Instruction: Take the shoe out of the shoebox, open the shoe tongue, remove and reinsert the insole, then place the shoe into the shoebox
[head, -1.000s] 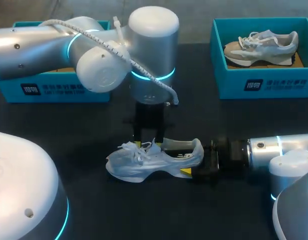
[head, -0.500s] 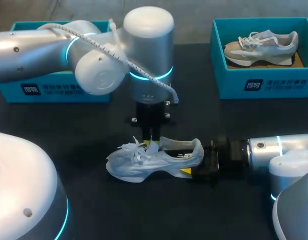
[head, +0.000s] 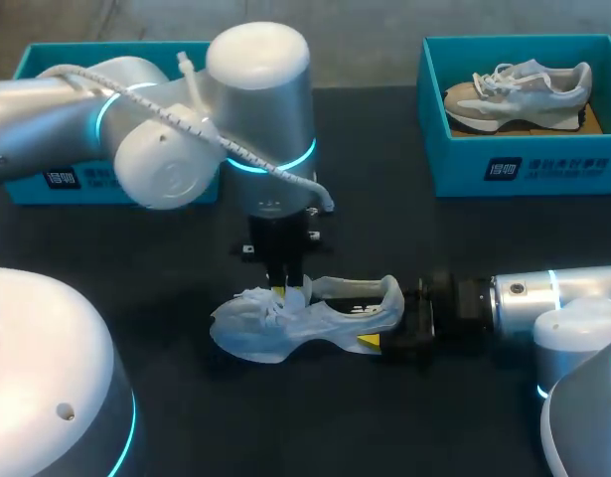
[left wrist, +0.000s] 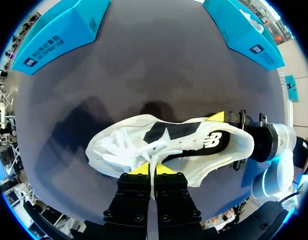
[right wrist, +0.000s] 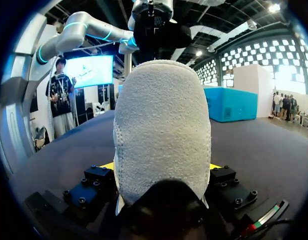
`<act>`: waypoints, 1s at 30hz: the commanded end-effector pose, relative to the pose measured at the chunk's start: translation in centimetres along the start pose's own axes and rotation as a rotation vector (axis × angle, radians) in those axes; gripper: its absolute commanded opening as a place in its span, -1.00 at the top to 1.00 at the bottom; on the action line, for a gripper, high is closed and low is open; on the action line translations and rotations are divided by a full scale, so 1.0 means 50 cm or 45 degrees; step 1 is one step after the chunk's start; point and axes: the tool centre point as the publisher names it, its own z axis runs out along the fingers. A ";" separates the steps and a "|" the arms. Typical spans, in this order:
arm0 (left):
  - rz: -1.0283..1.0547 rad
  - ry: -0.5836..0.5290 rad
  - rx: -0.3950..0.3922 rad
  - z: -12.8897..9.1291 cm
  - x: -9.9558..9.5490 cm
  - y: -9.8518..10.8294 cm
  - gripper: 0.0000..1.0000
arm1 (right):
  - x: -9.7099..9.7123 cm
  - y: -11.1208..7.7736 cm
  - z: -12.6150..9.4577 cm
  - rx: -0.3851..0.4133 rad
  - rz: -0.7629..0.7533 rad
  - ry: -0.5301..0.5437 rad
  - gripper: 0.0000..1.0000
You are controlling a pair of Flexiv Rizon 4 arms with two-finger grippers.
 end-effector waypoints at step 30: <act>-0.045 0.436 0.023 0.007 -0.130 0.015 1.00 | 0.001 -0.004 -0.002 0.003 0.001 -0.001 1.00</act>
